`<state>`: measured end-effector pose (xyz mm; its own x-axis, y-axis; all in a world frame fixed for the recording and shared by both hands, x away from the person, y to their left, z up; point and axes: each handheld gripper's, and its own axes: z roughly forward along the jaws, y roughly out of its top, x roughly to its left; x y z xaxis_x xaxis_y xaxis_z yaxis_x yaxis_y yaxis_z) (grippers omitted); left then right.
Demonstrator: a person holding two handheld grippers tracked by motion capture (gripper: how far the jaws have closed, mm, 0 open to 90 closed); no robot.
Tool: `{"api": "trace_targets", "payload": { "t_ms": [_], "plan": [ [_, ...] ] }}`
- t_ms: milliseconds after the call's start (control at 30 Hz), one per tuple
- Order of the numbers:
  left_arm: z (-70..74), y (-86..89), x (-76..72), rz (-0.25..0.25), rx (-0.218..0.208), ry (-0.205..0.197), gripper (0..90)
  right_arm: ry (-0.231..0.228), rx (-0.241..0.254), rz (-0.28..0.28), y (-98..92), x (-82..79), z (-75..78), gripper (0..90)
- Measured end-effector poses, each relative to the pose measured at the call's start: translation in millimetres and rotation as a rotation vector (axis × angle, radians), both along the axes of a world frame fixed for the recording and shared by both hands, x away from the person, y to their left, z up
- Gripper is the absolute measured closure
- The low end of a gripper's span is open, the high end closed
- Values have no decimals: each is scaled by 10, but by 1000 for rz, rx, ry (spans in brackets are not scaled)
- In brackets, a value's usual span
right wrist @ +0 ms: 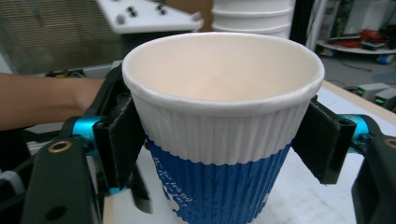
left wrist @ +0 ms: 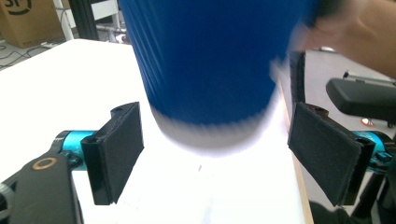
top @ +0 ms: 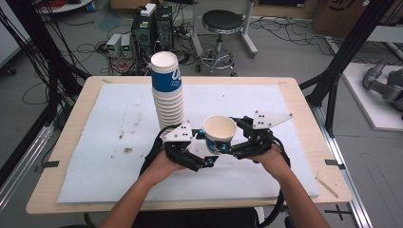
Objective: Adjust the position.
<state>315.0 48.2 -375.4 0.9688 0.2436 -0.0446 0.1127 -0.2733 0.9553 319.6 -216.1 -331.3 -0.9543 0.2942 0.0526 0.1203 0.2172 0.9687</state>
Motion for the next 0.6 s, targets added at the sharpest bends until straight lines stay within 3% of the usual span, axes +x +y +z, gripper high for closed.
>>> {"api": "trace_targets", "payload": {
  "t_ms": [300,600],
  "plan": [
    [65,255,-104,63,-61,-10,182,-30,-24,-109,-249,30,8,243],
    [71,406,-138,71,-82,-6,182,-28,-50,-147,-321,43,-31,243]
  ]
}}
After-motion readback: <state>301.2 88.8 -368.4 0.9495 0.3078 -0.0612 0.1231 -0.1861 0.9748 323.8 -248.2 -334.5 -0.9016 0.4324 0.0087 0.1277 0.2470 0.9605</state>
